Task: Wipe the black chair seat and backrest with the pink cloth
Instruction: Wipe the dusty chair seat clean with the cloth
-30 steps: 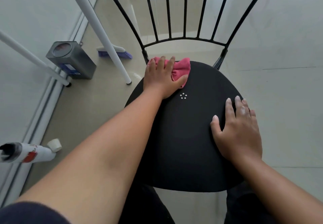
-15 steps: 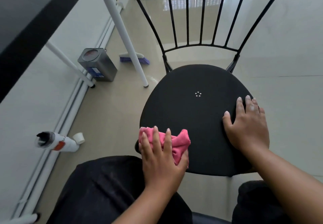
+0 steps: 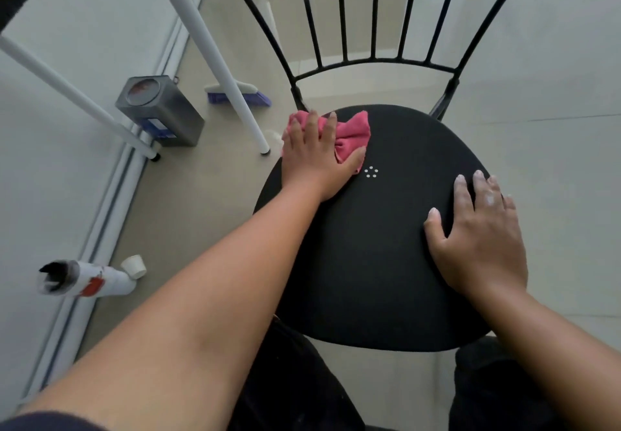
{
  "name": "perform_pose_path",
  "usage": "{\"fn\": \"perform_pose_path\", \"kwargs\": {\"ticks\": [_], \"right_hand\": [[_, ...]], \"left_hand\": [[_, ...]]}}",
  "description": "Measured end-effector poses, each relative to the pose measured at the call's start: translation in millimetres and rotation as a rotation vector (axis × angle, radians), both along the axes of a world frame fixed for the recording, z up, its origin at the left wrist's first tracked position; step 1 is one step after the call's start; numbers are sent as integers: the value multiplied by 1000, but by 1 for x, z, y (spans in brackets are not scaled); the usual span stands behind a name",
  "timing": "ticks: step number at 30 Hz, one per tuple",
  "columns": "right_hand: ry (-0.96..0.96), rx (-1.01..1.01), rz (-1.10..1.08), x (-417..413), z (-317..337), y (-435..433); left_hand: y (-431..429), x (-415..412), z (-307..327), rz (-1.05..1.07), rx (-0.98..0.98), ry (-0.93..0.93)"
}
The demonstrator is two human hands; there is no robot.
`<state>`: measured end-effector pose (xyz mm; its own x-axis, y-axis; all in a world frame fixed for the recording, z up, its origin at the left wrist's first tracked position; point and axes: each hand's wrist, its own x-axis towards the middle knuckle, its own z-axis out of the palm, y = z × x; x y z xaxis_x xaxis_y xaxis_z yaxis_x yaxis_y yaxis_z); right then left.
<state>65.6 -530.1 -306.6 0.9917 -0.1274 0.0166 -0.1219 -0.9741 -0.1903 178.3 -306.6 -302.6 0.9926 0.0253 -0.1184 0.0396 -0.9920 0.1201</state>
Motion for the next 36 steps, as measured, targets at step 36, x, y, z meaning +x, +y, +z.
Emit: {"fn": "perform_pose_path", "kwargs": {"ticks": [36], "right_hand": [[161,-6,77,7,14,-32]], "left_hand": [[44,-130,-4,-41,-85,-97]]}}
